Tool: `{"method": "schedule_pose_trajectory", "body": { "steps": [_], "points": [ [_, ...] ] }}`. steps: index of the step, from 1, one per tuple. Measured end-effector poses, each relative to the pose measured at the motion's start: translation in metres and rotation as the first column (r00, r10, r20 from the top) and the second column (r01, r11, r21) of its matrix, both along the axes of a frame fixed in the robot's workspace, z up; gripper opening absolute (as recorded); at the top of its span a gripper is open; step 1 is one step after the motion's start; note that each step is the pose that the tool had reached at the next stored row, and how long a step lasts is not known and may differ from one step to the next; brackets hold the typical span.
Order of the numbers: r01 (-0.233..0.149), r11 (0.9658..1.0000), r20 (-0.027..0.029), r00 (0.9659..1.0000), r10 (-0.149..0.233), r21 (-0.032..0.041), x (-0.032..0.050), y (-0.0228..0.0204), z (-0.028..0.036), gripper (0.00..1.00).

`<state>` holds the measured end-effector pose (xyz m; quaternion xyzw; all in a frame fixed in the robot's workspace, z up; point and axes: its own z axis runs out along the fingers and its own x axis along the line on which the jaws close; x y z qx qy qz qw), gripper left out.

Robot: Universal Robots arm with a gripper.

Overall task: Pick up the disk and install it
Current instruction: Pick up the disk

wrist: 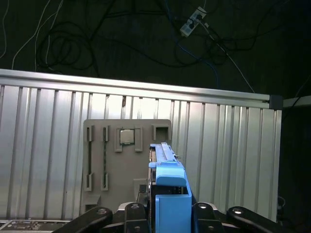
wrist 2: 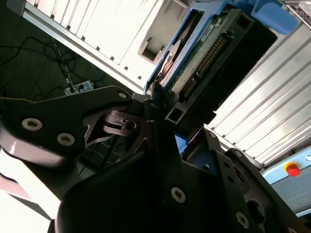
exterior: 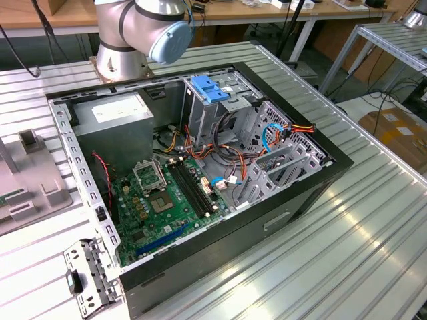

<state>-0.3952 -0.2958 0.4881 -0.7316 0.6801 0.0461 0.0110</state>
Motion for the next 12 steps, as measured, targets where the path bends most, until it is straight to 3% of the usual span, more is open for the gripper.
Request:
{"method": "schedule_pose_trajectory", "body": {
  "steps": [12],
  "points": [
    [0.0, 1.0, 0.0, 1.0, 0.0, -0.0066, 0.0094, -0.0103, -0.0001, 0.37]
  ]
}}
